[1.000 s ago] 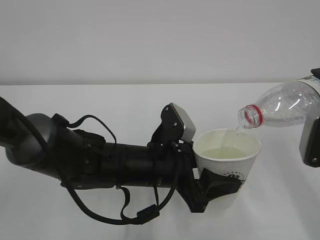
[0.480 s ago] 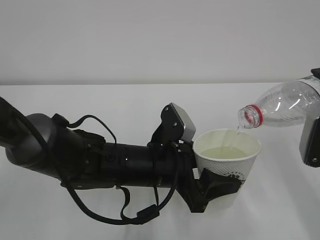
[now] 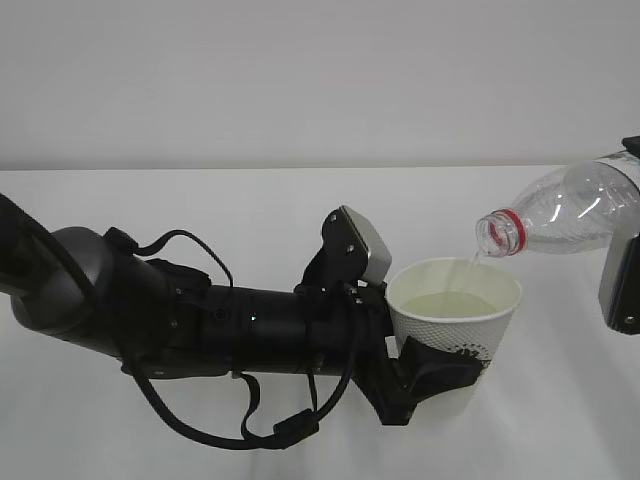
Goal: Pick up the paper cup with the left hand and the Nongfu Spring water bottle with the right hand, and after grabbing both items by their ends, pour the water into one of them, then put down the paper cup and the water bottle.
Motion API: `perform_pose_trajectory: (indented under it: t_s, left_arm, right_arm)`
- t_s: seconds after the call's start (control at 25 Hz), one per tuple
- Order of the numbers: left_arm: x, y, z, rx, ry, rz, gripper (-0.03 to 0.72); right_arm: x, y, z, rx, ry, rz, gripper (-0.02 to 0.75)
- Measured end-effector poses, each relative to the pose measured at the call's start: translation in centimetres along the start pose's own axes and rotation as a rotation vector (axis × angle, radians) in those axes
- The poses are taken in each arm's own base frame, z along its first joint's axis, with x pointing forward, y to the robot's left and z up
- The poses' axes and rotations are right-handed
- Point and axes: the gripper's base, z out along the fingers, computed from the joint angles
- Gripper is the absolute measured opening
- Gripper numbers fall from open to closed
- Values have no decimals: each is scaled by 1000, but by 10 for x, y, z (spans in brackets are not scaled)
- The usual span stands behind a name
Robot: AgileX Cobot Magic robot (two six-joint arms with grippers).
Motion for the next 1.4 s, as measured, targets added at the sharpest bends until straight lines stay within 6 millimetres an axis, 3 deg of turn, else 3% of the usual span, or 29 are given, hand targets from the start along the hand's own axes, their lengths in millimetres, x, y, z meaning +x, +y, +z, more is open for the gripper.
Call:
perform_pose_trajectory:
  t_s: [1.4]
  left_arm:
    - [0, 0, 0, 0, 1, 0, 489]
  right_arm:
    - [0, 0, 0, 0, -5, 28, 403]
